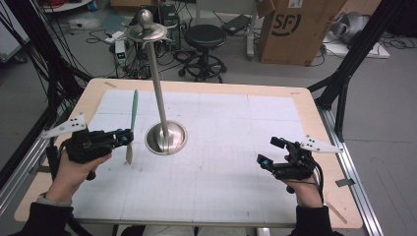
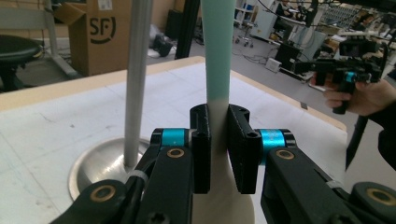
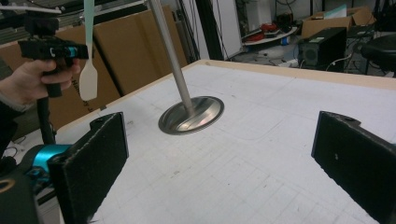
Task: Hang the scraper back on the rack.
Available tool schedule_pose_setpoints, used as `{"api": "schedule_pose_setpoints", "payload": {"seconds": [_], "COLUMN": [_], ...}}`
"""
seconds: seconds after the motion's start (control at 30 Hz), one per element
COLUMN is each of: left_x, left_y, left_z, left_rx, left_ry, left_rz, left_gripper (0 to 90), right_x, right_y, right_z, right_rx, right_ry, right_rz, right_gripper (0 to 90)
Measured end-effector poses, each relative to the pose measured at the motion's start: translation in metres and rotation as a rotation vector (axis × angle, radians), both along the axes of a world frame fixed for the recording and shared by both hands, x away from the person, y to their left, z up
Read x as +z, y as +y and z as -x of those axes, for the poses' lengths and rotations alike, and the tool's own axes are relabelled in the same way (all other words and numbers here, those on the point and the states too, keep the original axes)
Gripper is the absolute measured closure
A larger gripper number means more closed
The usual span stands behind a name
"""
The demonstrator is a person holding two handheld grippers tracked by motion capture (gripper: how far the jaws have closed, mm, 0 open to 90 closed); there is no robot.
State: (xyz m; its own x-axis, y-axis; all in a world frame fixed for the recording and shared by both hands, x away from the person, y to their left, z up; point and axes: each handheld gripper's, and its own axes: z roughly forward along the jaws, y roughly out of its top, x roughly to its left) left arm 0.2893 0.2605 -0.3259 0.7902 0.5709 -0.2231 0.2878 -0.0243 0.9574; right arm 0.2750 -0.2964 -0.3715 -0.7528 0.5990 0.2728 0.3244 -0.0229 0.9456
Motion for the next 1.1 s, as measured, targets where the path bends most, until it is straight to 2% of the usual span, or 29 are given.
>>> {"api": "schedule_pose_setpoints", "payload": {"seconds": [0.07, 0.3, 0.53, 0.73, 0.93, 1.1], "left_x": [0.008, 0.034, 0.053, 0.067, 0.078, 0.079], "left_y": [0.001, 0.003, 0.005, 0.01, 0.016, 0.018], "left_z": [-0.004, -0.015, -0.019, -0.022, -0.027, -0.033], "left_rx": [0.003, 0.022, 0.028, 0.043, 0.065, 0.087], "left_ry": [-0.012, -0.058, -0.079, -0.115, -0.154, -0.14], "left_rz": [0.008, -0.025, -0.003, 0.006, 0.036, 0.023], "left_gripper": [80.1, 80.1, 80.1, 80.1, 80.1, 80.1], "right_x": [0.0, 0.0, -0.001, -0.002, -0.002, -0.002], "right_y": [0.0, -0.001, -0.001, 0.0, 0.001, -0.001], "right_z": [0.0, 0.0, 0.0, -0.001, -0.001, -0.001], "right_rx": [0.0, -0.001, -0.001, 0.001, 0.001, -0.001], "right_ry": [0.004, 0.004, 0.012, 0.008, 0.011, 0.011], "right_rz": [-0.002, -0.004, -0.004, 0.0, 0.002, -0.003], "right_gripper": [2.5, 2.5, 2.5, 2.5, 2.5, 2.5]}}
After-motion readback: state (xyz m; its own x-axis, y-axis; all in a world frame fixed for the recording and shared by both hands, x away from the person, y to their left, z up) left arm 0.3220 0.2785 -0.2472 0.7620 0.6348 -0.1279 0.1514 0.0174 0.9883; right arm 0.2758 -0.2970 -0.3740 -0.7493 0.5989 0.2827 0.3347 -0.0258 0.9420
